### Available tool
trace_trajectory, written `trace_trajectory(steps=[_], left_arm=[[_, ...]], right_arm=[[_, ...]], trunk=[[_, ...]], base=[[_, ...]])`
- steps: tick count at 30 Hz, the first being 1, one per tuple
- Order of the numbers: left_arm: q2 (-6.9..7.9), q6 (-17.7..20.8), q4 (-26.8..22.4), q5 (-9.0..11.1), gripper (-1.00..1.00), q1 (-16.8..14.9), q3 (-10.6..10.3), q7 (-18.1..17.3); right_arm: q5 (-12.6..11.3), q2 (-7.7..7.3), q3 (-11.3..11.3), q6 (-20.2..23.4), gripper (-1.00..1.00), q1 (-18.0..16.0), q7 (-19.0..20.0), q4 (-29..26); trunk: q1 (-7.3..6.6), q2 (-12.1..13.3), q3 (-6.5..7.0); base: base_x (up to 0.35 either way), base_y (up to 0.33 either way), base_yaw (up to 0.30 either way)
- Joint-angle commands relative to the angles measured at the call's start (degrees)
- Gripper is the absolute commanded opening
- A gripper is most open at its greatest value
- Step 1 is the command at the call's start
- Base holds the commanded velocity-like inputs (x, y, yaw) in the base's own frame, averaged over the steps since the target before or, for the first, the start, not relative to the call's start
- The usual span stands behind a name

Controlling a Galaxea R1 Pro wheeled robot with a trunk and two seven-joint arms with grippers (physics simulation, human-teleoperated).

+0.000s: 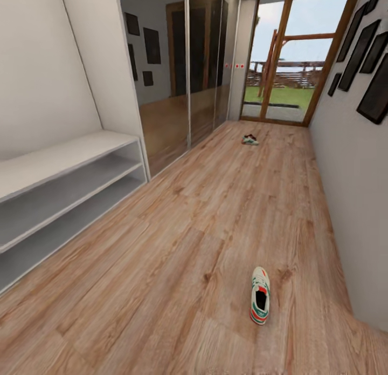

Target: Pick up the two gym shoes and the two sandals from the corridor floor and place them onto the hallstand (shoe rack) in the corridor, making sure they are on the rack and not on the floor. Arrange them so the two gym shoes are next to each other and the two sandals are next to each other.

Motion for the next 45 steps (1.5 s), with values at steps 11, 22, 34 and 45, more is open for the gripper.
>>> trace_trajectory(steps=[11, 22, 34, 45], left_arm=[[-0.01, -0.2, 0.0, 0.0, 1.00, 0.0, 0.2, -0.1], [-0.01, -0.2, 0.0, -0.1, 1.00, 0.0, 0.2, -0.1], [1.24, 0.1, -2.7, -0.2, 1.00, -2.1, 0.3, -0.2], [1.57, 3.3, -6.6, -0.3, 1.00, -10.6, 0.3, -0.2]], right_arm=[[0.1, -0.03, 0.1, -0.3, 1.00, 0.0, 0.0, 0.0], [0.2, -0.17, -0.1, -0.3, 1.00, 0.0, 0.1, -0.2], [0.1, -1.12, -0.3, -0.3, 1.00, 0.0, -0.1, -5.1], [0.0, -4.11, -0.9, 7.1, 1.00, 0.0, -0.1, -26.2]], trunk=[[1.75, -3.2, -1.48], [1.75, -3.2, -1.48], [1.75, -3.2, -1.48], [1.75, -3.2, -1.48]], base=[[0.000, 0.000, -0.176], [0.000, 0.000, -0.004], [0.000, 0.000, 0.000], [0.000, 0.000, 0.000]])
